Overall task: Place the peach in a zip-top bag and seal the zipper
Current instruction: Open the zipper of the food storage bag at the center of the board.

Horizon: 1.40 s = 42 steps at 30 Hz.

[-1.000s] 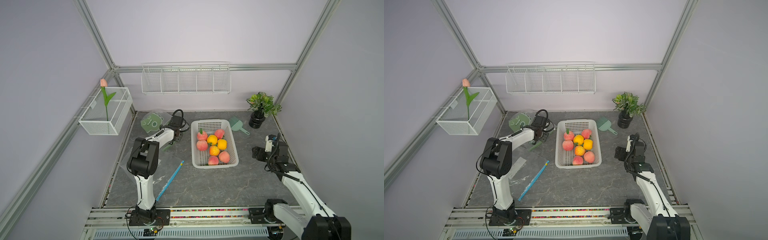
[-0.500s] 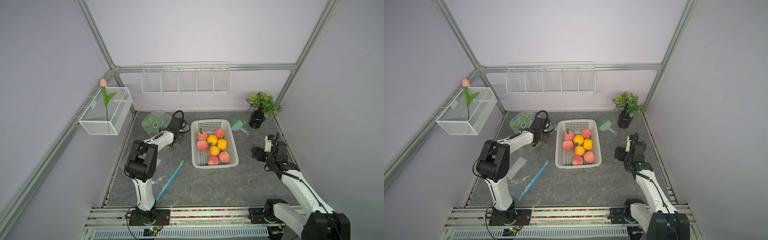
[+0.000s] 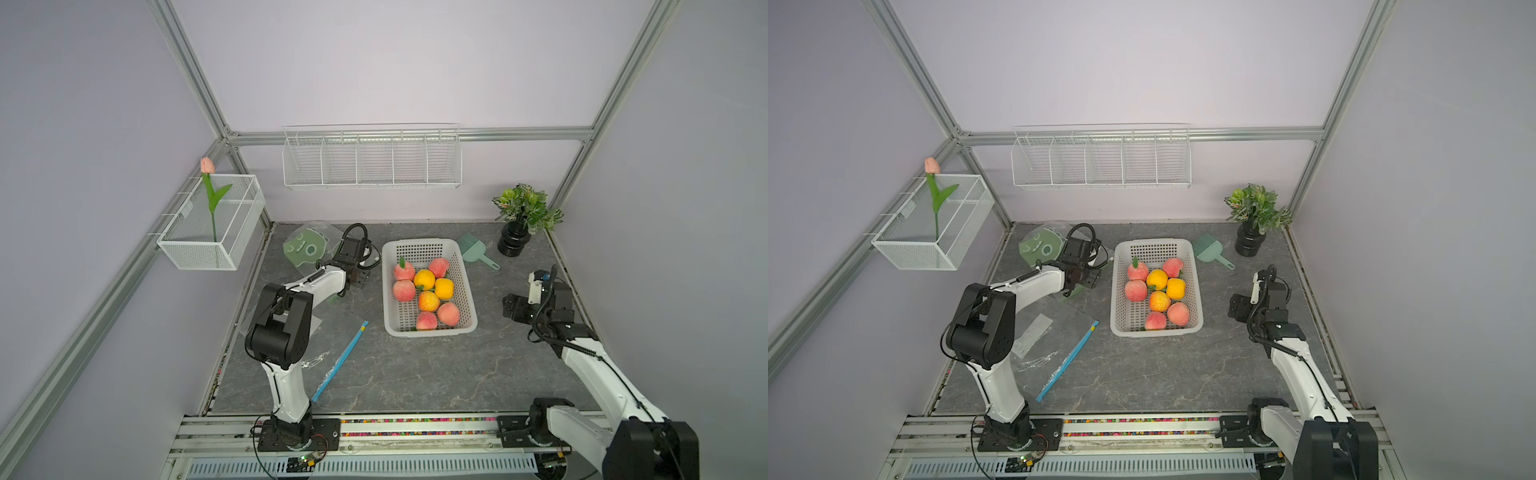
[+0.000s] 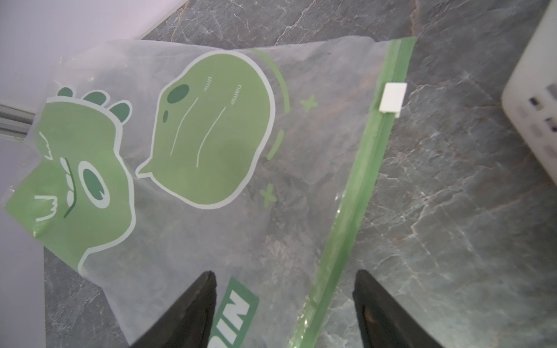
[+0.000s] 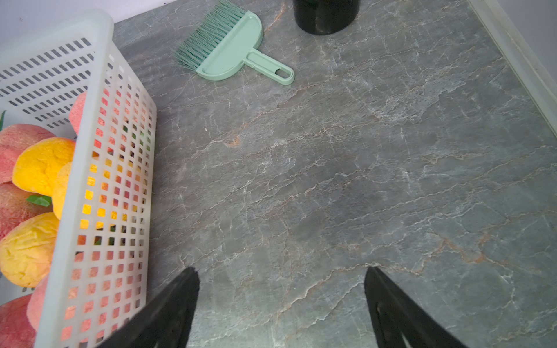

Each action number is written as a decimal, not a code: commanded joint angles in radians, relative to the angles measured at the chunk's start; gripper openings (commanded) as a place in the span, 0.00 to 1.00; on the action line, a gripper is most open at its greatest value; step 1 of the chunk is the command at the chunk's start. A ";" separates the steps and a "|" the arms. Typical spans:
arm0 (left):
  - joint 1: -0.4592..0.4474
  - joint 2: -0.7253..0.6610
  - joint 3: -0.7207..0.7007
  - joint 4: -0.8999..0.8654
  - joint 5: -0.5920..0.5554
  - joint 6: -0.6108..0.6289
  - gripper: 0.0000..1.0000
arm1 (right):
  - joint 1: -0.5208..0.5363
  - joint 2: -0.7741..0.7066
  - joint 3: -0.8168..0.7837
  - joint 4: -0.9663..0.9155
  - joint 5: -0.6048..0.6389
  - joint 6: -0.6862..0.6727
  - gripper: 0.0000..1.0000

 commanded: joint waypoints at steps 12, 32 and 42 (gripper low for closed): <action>-0.014 0.109 0.124 -0.092 -0.059 0.038 0.70 | 0.007 0.011 0.016 -0.002 -0.008 0.023 0.89; -0.019 0.103 0.117 -0.077 -0.042 0.052 0.70 | 0.009 0.015 0.018 -0.009 -0.002 0.017 0.89; -0.019 0.147 0.168 -0.120 -0.041 0.066 0.68 | 0.009 0.013 0.028 -0.017 0.002 0.016 0.89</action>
